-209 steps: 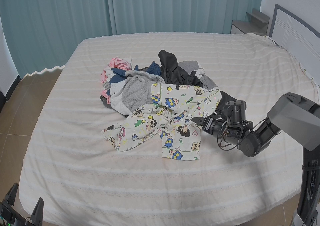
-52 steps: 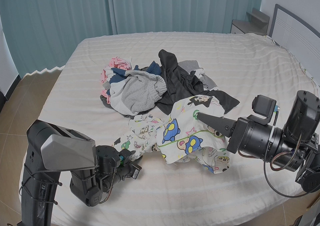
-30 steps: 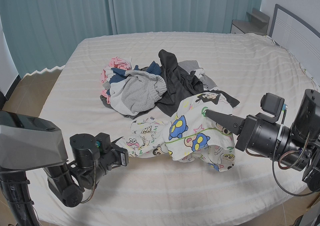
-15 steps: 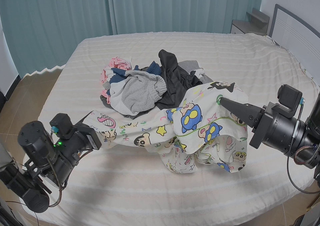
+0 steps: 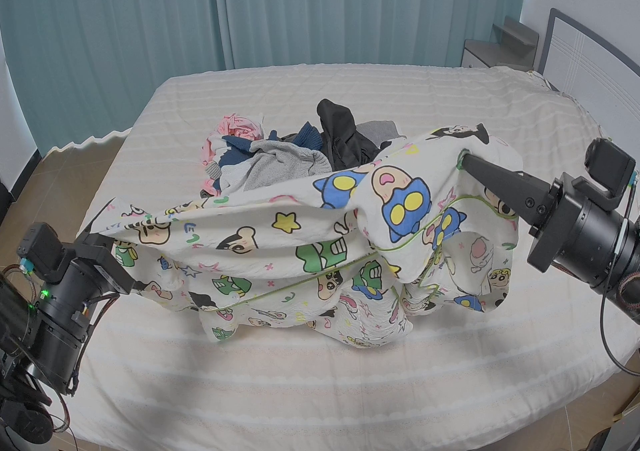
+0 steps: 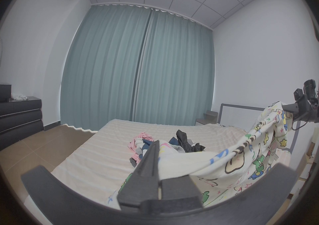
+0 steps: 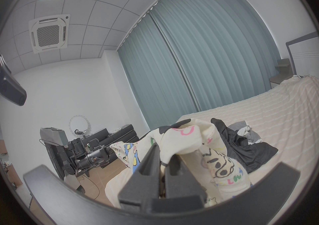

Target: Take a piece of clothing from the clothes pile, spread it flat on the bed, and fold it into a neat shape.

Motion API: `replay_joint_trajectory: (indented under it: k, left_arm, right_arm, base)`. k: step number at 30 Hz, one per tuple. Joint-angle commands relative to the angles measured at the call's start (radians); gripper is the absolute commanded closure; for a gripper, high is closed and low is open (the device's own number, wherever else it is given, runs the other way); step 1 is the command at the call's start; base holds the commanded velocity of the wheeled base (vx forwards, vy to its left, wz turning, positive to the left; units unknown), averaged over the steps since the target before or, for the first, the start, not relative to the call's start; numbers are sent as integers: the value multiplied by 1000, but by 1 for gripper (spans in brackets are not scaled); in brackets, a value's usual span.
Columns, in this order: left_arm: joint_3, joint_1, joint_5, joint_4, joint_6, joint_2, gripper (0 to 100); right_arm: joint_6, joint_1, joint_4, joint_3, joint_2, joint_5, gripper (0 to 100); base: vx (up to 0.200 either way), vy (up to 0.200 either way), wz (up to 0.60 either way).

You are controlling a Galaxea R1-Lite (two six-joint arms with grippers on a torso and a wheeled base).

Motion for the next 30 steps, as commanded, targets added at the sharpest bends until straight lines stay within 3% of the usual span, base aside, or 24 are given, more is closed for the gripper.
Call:
replay_joint_trajectory:
  k: [1,12,30]
  left_arm:
    - [19,-1,2,-18,3,-72,100]
    - [13,2,-4,-18,7,-156,100]
    - [6,7,-6,-18,7,-162,100]
  right_arm:
    - [1,1,0,-11,-10,1,100]
    - [1,9,0,-6,-11,3,100]
    - [2,10,-1,12,-11,3,100]
  base:
    - [0,0,0]
    - [0,0,0]
    - [0,200,0]
